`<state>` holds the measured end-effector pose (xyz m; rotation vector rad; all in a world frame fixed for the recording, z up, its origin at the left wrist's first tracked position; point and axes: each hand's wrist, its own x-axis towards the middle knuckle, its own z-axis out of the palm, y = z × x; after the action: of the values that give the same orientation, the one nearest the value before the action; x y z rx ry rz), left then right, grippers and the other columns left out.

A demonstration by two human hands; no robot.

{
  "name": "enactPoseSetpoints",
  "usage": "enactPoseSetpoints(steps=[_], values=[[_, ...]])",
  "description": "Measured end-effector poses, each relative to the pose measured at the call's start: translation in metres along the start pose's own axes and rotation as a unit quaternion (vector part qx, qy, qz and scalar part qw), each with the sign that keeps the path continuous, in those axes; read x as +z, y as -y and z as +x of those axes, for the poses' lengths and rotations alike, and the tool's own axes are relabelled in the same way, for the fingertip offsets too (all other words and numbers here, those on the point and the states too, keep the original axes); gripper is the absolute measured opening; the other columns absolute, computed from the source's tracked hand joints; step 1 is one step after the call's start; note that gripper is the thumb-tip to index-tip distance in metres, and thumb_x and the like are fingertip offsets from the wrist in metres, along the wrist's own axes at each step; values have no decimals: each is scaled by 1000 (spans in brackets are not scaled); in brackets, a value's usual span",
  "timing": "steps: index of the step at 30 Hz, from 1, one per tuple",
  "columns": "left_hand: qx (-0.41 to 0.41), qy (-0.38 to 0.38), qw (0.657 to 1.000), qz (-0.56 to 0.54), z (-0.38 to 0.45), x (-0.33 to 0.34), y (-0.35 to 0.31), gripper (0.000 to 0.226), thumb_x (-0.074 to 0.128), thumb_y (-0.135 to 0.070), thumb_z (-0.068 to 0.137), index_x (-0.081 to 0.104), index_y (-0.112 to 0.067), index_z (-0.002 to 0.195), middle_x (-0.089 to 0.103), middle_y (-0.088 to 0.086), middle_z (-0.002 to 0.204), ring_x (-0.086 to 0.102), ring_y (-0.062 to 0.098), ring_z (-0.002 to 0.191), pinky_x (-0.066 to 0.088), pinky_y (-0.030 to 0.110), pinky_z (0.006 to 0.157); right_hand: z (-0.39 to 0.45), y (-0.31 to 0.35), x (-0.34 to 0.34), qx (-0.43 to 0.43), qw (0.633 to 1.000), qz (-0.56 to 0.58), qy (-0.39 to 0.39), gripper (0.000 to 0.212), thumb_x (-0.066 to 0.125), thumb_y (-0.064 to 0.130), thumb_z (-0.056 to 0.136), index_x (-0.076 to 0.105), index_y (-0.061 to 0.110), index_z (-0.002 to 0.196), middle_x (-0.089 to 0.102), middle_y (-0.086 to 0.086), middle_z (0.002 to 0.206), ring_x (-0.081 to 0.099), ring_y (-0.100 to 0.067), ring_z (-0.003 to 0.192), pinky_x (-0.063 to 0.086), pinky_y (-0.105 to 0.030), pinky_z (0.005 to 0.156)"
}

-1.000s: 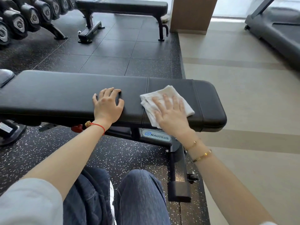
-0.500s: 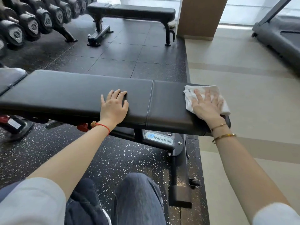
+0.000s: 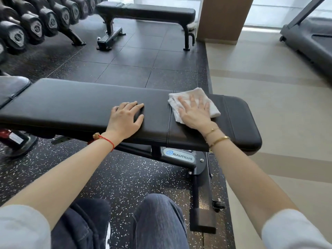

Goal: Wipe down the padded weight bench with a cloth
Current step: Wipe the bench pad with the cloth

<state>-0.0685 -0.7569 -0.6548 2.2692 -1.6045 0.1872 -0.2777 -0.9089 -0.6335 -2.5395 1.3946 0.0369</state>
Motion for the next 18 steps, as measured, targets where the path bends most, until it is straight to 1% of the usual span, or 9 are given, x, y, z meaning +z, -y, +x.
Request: enactPoseSetpoints(steps=[2,4,6,8,10,13,15,18], values=[[19,4,1000,-6,3,-5,9,44,54,-34,94,54,-25,136,53,-1,143,43,21,135,31,43,110,9,31,6,-29,1000,1,3,54,16,51,102,7,44,155,-8,-4,165,-14,-37,149,-15,-56,116],[15,-10,1000,-9,4,-8,21,40,54,-29,93,57,-21,132,56,1,139,46,22,132,32,42,109,8,54,15,-70,998,-10,-2,53,17,52,102,8,45,154,-5,-3,166,-13,-38,149,-15,-56,116],[-11,-24,1000,-4,2,-9,33,39,53,-28,94,58,-18,132,56,3,137,46,24,131,31,43,109,4,60,22,-101,995,-20,-7,53,16,53,102,7,47,153,-3,-1,166,-13,-36,149,-15,-56,117],[-28,-24,999,13,-1,-8,44,41,52,-30,94,56,-19,134,54,4,140,43,25,133,27,47,112,6,53,22,-113,993,-19,-4,52,15,53,102,5,49,153,-3,1,166,-14,-33,150,-14,-53,118],[-39,-27,999,22,-1,-7,48,43,52,-33,94,54,-20,135,51,5,142,40,26,135,23,50,115,15,46,17,-103,995,-17,-3,52,15,52,102,6,49,153,-2,2,166,-13,-31,150,-13,-52,119],[-73,-37,997,4,-2,-3,47,44,51,-35,94,53,-21,135,49,5,144,37,25,137,21,50,117,39,46,10,-59,998,-15,-8,53,17,50,102,10,46,154,0,0,166,-12,-32,150,-11,-53,118],[-85,-48,995,-7,-3,-1,46,43,51,-34,93,54,-22,134,50,3,142,38,23,136,21,50,116,59,57,6,-44,999,-20,2,54,16,50,101,10,45,154,-1,-1,166,-12,-35,150,-11,-55,117],[-88,-58,994,-11,-2,-1,47,42,50,-35,91,56,-23,131,52,1,140,40,21,134,23,50,115,82,86,6,-52,998,-27,19,53,16,50,101,10,45,153,-2,-2,166,-8,-39,149,-10,-58,117]])
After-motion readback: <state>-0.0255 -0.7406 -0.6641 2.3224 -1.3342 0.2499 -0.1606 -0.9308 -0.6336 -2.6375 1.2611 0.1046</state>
